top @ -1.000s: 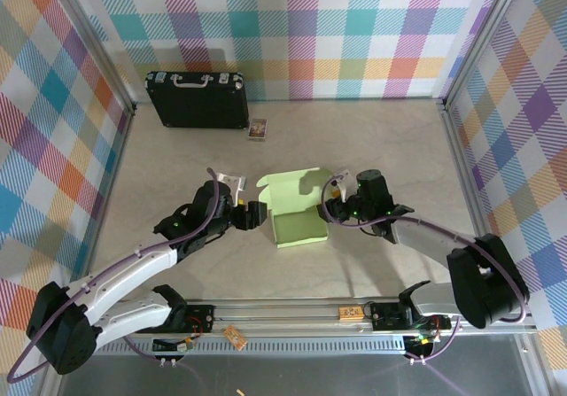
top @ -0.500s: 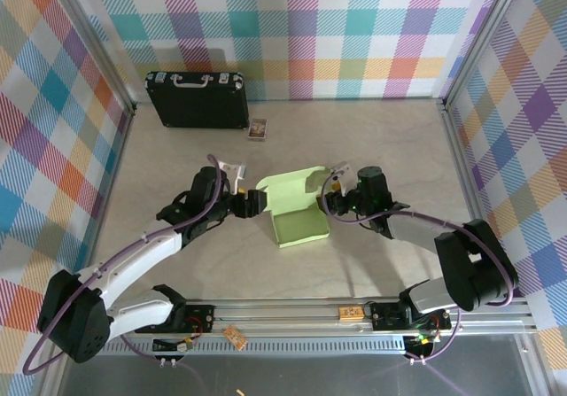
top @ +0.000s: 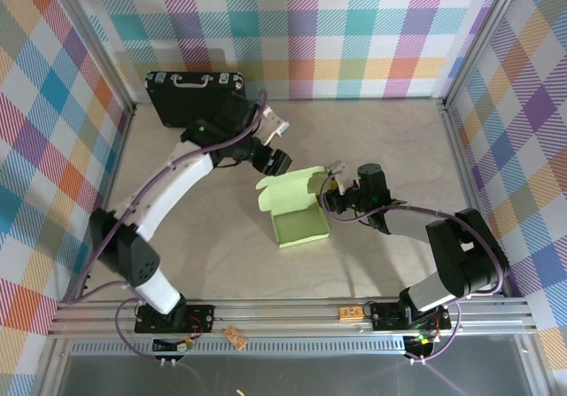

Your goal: Fold the paper box

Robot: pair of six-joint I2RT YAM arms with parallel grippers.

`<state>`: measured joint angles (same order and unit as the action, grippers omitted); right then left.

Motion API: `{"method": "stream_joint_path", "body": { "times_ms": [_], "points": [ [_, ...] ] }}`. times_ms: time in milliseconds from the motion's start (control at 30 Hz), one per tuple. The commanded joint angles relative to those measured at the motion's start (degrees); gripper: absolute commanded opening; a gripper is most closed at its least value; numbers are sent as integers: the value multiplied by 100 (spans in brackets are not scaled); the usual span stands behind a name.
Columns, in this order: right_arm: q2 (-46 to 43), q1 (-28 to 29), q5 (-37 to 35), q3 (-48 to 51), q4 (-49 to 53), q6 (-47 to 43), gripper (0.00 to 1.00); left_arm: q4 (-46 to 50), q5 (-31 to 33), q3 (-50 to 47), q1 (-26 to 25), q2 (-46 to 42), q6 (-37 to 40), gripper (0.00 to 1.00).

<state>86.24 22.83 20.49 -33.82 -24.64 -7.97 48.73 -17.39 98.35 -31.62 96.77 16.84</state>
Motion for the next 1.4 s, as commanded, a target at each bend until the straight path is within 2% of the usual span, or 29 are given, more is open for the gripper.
{"method": "stream_joint_path", "body": {
  "times_ms": [0, 67, 300, 633, 933, 1167, 1367],
  "points": [
    [44, -19, 388, -143, -296, -289, 42, 1928, -32, 882, -80, 802, 1038, 69],
    [34, -23, 447, -141, -322, -349, 38, 2247, 52, 1122, -150, 1101, 1178, 67],
    [75, -11, 372, -96, -488, -351, 31, 1632, 260, 494, -378, 941, 1199, 61],
    [79, -15, 389, -10, -628, -293, 20, 1411, 1053, 329, -724, 872, 1103, 22],
    [-16, 2, 790, 18, -649, -286, 15, 1067, 1502, 66, -846, 591, 797, 0],
    [-52, 110, 872, 36, -636, -190, 8, 974, 1388, -45, -864, 549, 572, 0],
    [-130, 494, 777, -55, -368, -282, 6, 884, 1531, -44, -894, 583, 368, 0]
  ]
}}
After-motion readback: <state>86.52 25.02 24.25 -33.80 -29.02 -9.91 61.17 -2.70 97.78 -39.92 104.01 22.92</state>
